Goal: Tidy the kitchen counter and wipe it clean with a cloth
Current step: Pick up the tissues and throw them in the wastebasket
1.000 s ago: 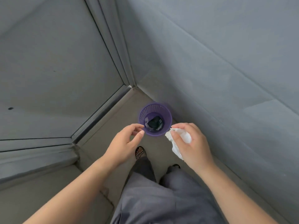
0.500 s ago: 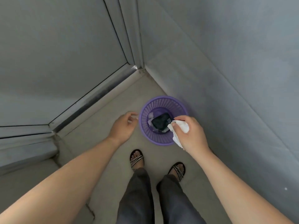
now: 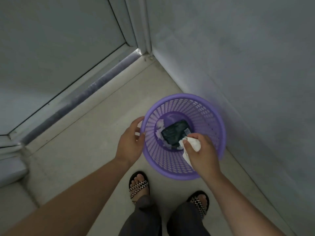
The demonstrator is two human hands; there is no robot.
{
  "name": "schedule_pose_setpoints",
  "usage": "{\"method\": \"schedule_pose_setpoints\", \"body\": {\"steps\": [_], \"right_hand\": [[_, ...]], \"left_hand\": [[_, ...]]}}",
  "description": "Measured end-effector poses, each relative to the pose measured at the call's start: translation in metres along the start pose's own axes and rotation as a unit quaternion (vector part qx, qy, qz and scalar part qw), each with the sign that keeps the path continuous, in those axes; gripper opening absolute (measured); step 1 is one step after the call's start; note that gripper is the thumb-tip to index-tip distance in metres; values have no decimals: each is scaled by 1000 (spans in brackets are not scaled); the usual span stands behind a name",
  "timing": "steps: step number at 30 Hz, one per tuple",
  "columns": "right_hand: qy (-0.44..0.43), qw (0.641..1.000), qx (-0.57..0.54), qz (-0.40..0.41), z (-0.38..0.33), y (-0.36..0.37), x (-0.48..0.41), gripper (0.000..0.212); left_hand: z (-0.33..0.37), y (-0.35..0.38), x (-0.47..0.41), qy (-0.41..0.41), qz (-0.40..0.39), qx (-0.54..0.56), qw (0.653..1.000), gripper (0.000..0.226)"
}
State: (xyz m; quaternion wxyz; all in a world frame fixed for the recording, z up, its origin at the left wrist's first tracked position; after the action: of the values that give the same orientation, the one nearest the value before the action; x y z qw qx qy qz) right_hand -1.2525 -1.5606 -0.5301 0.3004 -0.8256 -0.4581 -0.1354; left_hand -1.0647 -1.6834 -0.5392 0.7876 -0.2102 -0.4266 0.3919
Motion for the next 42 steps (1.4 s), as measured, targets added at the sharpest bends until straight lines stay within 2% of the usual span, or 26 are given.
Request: {"method": "schedule_pose_setpoints", "body": {"steps": [5, 10, 15, 21, 26, 29, 34, 42], "right_hand": [[11, 998, 44, -31, 14, 27, -42, 24], [-33, 987, 138, -74, 14, 50, -65, 27], [-17, 979, 183, -82, 6, 48, -66, 42], [13, 980, 186, -68, -27, 20, -24, 44], [-15, 984, 165, -58, -101, -11, 31, 40], [-39, 982, 167, -83, -161, -26, 73, 43], [-57, 979, 141, -132, -266, -63, 160, 46], [-81, 990, 54, -99, -400, -138, 309, 38]], "left_hand": [[0, -2, -11, 21, 31, 8, 999, 32], [3, -6, -28, 16, 47, 22, 999, 31], [2, -8, -35, -2, 5, -2, 1000, 34], [17, -36, -22, -59, -28, -67, 996, 43], [65, -100, 19, -31, -34, -63, 997, 40], [100, -145, 58, -14, -54, -57, 997, 40], [162, -234, 149, -15, -78, 14, 997, 34], [234, -351, 309, 27, -86, 56, 994, 22]]}}
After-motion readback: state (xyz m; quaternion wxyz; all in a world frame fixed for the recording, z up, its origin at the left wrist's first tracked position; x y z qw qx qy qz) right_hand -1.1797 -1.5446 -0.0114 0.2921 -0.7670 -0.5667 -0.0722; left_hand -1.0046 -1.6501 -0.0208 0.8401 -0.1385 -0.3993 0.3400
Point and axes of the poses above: each hand's wrist, its own x-axis away from the middle knuckle, its own y-axis out of the palm, z = x × y, the point moved 6 cm from there along -x, towards the middle knuckle, and after that the axes turned 15 degrees about -x, right-handed, at the moved point
